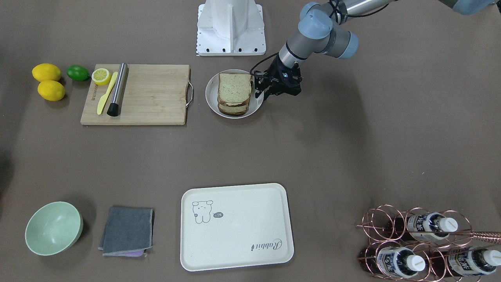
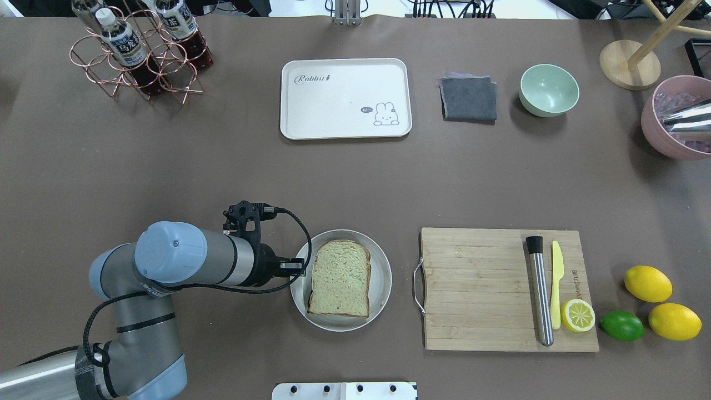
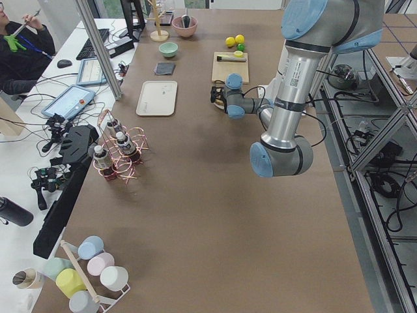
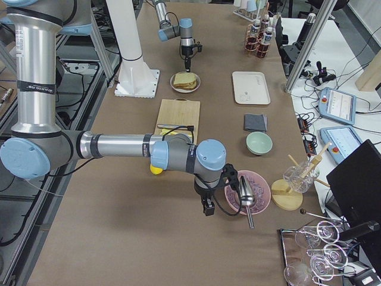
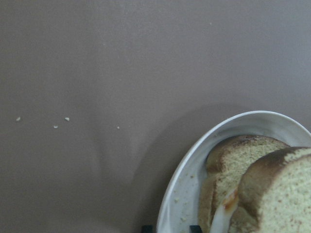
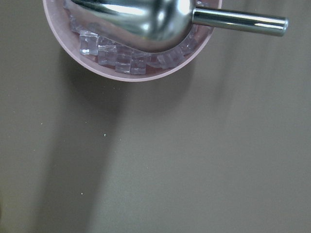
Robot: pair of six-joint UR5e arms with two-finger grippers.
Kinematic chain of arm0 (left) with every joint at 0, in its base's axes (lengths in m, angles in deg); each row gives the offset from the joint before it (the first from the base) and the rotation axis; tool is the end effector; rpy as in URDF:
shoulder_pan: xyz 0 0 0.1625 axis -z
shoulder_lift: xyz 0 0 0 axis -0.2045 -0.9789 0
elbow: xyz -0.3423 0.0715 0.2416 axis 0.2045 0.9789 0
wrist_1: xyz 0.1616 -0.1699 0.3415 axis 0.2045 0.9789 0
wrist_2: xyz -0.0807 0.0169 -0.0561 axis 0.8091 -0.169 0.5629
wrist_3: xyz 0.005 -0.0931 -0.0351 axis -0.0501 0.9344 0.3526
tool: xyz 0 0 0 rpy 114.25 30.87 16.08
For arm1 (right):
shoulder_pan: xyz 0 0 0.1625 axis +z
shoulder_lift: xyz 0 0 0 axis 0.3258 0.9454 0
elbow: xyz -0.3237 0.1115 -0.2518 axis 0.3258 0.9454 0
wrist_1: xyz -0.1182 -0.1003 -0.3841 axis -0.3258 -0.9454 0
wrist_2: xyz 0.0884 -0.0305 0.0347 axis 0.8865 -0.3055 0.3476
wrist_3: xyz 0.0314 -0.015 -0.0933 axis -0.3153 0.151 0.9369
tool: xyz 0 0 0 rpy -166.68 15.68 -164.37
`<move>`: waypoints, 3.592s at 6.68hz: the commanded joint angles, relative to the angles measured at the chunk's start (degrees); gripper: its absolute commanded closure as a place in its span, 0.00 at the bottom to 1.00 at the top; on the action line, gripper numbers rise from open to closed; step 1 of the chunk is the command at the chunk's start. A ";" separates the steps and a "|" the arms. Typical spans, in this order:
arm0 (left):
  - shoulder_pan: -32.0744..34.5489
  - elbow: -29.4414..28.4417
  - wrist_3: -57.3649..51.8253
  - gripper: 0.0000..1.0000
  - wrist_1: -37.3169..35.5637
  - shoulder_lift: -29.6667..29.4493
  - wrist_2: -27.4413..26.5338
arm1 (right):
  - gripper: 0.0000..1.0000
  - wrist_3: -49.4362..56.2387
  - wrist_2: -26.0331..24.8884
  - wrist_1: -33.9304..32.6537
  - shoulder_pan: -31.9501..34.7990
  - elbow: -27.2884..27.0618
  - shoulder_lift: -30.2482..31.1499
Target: Make sandwich and place on tray
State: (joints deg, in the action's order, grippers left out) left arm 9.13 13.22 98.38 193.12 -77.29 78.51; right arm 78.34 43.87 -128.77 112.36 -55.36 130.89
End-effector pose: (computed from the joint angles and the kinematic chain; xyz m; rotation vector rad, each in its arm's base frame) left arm 0.5438 -0.3253 0.3016 0.1334 1.2142 0.0002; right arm 0.0936 -0.4476 0.6479 0.0922 -0.7250 -0.2785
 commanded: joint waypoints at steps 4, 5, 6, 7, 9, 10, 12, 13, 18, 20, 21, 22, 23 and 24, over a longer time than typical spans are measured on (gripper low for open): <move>0.78 0.30 -0.48 1.00 -0.38 -0.30 0.57 | 0.00 -0.10 0.00 0.20 0.00 0.00 0.01; 2.52 0.39 -0.48 1.00 -0.46 -0.48 1.35 | 0.00 -0.10 -0.09 0.29 0.00 0.00 0.01; 6.45 0.22 -0.48 1.00 -0.55 -0.57 6.41 | 0.00 -0.10 -0.44 0.46 0.00 0.09 0.01; 10.84 0.13 -2.22 1.00 -0.73 -0.57 11.24 | 0.00 0.07 -0.53 0.73 0.00 0.96 0.01; 19.46 -3.01 -7.83 1.00 -10.42 -7.55 17.50 | 0.00 0.16 -0.53 0.73 0.00 2.02 0.01; 22.72 -9.30 -12.47 1.00 -11.53 -12.04 17.79 | 0.00 0.16 -0.53 0.73 0.00 2.02 0.19; 28.44 -24.76 -19.19 1.00 -10.67 -20.66 21.39 | 0.00 -0.01 -0.44 0.73 0.00 2.02 0.10; 29.60 -35.27 -19.29 1.00 -8.83 -28.09 21.49 | 0.00 -0.01 -0.44 0.73 0.00 2.02 0.10; 30.14 -61.31 -19.81 1.00 0.76 -43.63 19.03 | 0.00 -0.10 -0.62 0.73 0.00 2.11 -0.42; 29.96 -56.69 -23.14 0.01 3.75 -40.24 16.22 | 0.00 -0.02 -0.62 0.73 0.00 2.63 -0.78; 29.96 -50.04 -23.07 0.01 3.49 -35.94 16.21 | 0.00 -0.10 -0.53 0.73 0.00 2.72 -0.78; 29.96 -45.10 -22.80 0.01 3.23 -32.60 16.21 | 0.00 -0.02 -0.53 0.73 0.00 2.73 -0.86; 29.96 -36.95 -22.63 0.01 1.49 -27.34 16.21 | 0.00 -0.10 -0.53 0.82 0.00 2.81 -1.13; 29.87 -28.95 -22.63 0.01 -2.71 -23.37 16.48 | 0.00 -0.10 -0.44 0.82 0.00 2.81 -1.13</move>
State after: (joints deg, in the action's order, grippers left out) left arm 39.05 -24.69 75.69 193.96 -105.60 94.80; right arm 78.26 43.36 -127.98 112.35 -52.59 129.85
